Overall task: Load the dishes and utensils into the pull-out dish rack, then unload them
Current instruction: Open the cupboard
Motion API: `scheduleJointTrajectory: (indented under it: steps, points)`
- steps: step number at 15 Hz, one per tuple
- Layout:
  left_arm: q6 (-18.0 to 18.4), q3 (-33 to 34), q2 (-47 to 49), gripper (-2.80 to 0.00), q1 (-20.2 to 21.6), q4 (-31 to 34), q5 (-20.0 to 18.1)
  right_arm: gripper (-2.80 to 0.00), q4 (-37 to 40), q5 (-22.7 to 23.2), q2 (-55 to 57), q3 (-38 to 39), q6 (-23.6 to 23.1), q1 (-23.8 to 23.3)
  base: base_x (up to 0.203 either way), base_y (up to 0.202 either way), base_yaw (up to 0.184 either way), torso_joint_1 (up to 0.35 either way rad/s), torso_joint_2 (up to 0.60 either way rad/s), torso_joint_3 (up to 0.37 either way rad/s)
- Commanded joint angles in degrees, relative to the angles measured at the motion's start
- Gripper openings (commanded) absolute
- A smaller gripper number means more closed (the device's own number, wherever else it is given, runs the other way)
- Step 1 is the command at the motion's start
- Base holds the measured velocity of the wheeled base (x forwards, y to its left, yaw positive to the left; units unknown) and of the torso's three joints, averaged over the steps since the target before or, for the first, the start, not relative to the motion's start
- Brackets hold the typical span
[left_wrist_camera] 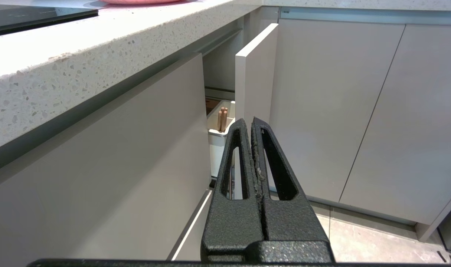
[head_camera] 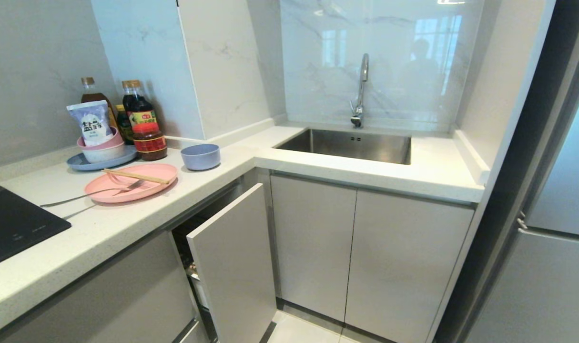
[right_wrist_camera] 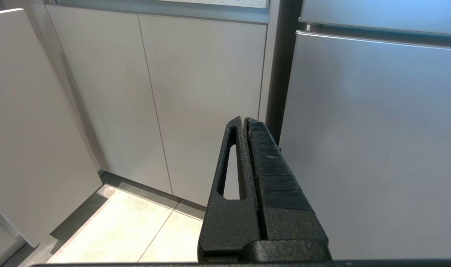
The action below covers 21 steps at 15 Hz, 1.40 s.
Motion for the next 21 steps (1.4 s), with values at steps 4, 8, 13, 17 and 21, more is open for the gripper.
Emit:
scheduleJointTrajectory:
  steps: [4,8,13,17,21]
  points:
    - [0.8,0.0,0.0,-2.80,0.0,0.1,-0.1,-2.80,0.0,0.0,0.0,0.0,0.0,-0.1,0.000,0.000,0.000,0.000,0.00,0.000]
    - [2.3,-8.5,0.4,-2.80,0.1,1.9,0.2,-2.80,0.0,0.0,0.0,0.0,0.0,0.0,0.000,0.000,0.000,0.000,0.00,0.000]
    - [2.5,-43.0,12.6,-2.80,-0.1,17.0,1.5,-2.80,0.0,0.0,0.0,0.0,0.0,0.0,0.000,0.000,0.000,0.000,0.00,0.000]
    - [2.6,-70.3,36.5,-2.80,-0.3,20.6,1.5,-2.80,0.0,0.0,0.0,0.0,0.0,0.0,0.000,0.000,0.000,0.000,0.00,0.000]
    - [-0.4,-83.2,55.8,-2.80,-1.4,21.7,1.4,-2.80,0.0,-0.1,0.0,0.0,0.0,-0.1,0.000,0.000,0.000,0.000,0.00,0.000]
